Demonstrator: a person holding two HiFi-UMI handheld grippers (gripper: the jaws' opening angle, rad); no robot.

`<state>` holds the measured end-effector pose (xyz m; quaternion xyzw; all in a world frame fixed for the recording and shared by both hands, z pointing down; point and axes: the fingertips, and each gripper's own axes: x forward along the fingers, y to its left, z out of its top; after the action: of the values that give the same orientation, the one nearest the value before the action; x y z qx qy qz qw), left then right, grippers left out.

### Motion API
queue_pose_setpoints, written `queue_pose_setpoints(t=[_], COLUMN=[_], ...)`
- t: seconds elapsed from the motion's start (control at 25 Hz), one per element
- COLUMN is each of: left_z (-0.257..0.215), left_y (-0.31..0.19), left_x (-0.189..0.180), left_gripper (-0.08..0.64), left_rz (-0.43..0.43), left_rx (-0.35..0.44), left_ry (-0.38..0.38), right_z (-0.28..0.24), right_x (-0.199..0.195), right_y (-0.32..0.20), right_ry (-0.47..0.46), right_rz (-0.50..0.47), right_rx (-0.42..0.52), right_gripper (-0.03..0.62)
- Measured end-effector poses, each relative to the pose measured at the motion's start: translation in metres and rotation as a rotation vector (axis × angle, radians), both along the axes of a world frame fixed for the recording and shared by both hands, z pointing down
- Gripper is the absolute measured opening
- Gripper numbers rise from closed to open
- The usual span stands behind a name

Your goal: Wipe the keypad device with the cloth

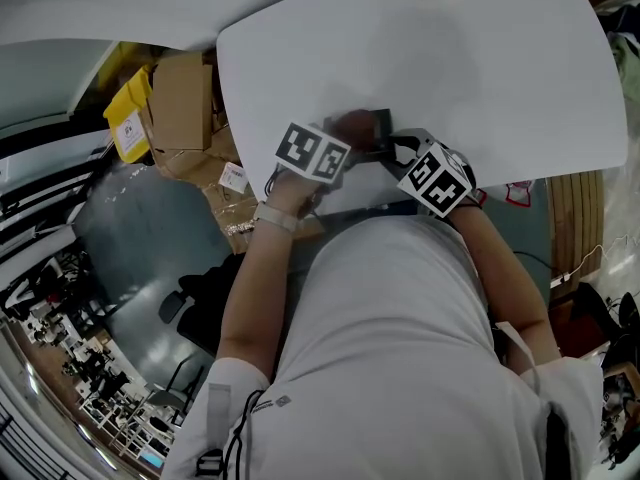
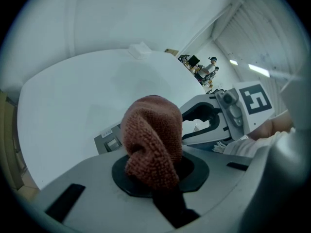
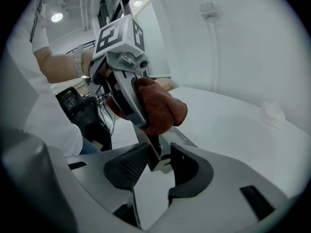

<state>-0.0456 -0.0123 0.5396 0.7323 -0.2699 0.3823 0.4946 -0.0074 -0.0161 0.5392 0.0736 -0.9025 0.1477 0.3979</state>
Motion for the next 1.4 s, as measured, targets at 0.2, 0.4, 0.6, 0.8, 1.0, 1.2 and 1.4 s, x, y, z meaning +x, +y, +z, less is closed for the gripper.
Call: queue_pose_setpoints(t=[0.2,0.4,0.6,0.8,1.0,1.2,1.4], left_z=[0.004,0.009,0.016,0.024,0.032,0.042,0.055], left_y=[-0.003,-0.007,-0.013,-0.022,-0.029,-0.039,-0.05], left_x=[0.0,-0.002,-0.002,-0.003,-0.003,-0.004,-0.004], left_gripper=[0.063,0.063,0.063,0.063,0.063,0.063,0.063], left_rz=[-0.003,-0.006,0.02,0.003,0.008,-0.007,-0.023], left_rx=[0.011,0.008,0.014,0.002,0.009,-0.006,-0.018], left_ry=[-0.018,-0.011,-0.051,-0.041,-0.065,-0.072,-0.082], right_z=[0.0,0.001,0.001,0.001,0.001,0.001,0.001], right_x=[0.001,-0.001,0.0,0.0,0.0,-0.001,0.0], right_y=[0.0,0.0,0.0,0.0,0.0,0.0,0.001], right_ry=[-0.001,-0.002,-0.004,-0.005,-0.008,-0.009,-0.014], right_rz=[0.003,0.009,0.012,0.016,0.019,0.021,0.02], right_rx=[0.006,0.006,0.002,-0.006,-0.011,-0.018,-0.027], right_gripper=[0.152,0.152,0.153,0.153,0.153,0.153,0.153])
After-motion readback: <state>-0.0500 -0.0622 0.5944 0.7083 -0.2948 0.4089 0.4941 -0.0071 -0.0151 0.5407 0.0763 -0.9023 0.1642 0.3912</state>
